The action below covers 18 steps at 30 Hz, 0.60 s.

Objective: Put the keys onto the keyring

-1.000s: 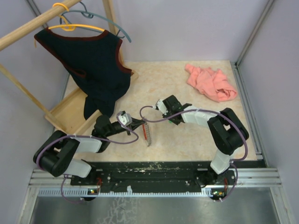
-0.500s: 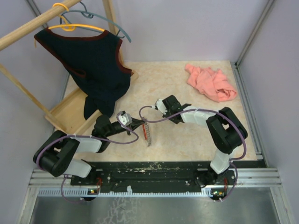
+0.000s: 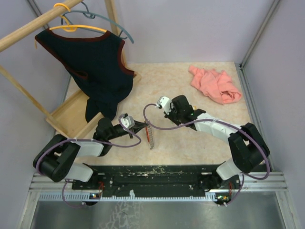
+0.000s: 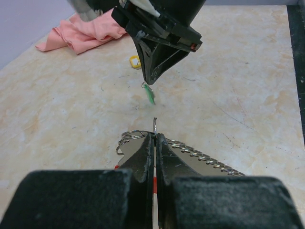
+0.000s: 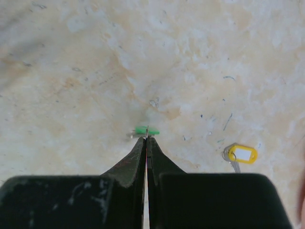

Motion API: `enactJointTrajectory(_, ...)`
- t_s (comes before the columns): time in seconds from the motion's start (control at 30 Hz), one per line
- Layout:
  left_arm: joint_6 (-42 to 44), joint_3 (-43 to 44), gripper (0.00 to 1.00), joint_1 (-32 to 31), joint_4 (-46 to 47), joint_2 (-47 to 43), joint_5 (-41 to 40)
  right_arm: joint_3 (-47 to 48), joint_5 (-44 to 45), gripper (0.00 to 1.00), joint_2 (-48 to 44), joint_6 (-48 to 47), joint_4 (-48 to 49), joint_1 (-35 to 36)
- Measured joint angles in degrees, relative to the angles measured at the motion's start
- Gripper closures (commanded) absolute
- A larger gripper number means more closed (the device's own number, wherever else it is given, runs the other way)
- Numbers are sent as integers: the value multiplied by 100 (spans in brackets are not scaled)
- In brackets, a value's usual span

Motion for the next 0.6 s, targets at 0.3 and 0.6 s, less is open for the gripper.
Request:
enactJointTrajectory(0.3, 2, 0, 100, 0, -9, -31, 0, -1062, -1040, 100, -271, 549, 1722, 0)
enactJointTrajectory(0.6, 2, -2, 100, 0, -9, -55, -4, -1919, -1528, 100, -109, 1014, 3751, 0)
